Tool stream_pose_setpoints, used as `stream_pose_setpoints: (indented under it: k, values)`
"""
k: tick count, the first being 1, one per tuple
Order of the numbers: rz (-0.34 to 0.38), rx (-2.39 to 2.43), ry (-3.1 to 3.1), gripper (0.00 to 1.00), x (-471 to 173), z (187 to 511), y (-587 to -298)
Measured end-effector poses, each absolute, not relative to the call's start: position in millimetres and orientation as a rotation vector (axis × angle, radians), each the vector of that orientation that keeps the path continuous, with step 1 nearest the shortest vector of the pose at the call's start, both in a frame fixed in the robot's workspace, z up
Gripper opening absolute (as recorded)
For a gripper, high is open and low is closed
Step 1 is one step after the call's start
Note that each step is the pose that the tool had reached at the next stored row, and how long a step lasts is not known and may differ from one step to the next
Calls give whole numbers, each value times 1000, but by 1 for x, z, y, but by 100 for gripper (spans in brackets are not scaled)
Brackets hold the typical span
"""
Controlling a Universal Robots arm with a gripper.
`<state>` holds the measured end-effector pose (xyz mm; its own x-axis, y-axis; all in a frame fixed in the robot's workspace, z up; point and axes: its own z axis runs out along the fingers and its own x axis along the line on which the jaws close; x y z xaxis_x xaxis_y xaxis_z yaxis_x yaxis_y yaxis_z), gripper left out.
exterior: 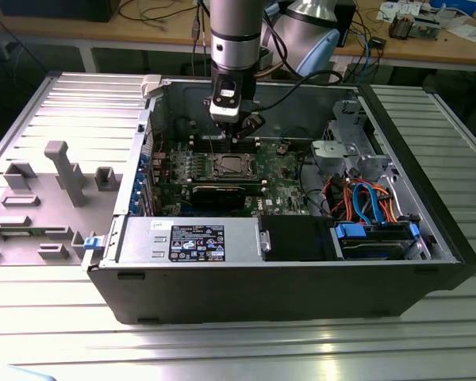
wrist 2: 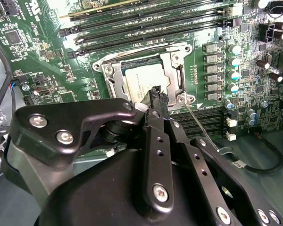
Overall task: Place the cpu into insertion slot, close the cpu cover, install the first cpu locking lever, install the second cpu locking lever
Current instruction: 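Install the first cpu locking lever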
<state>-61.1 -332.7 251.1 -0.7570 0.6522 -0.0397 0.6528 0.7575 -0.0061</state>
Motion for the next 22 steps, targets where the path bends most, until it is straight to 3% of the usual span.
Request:
stream_pose_setpoints:
  k: [22]
  values:
    - [-27, 908, 2970, 11, -61, 251, -333]
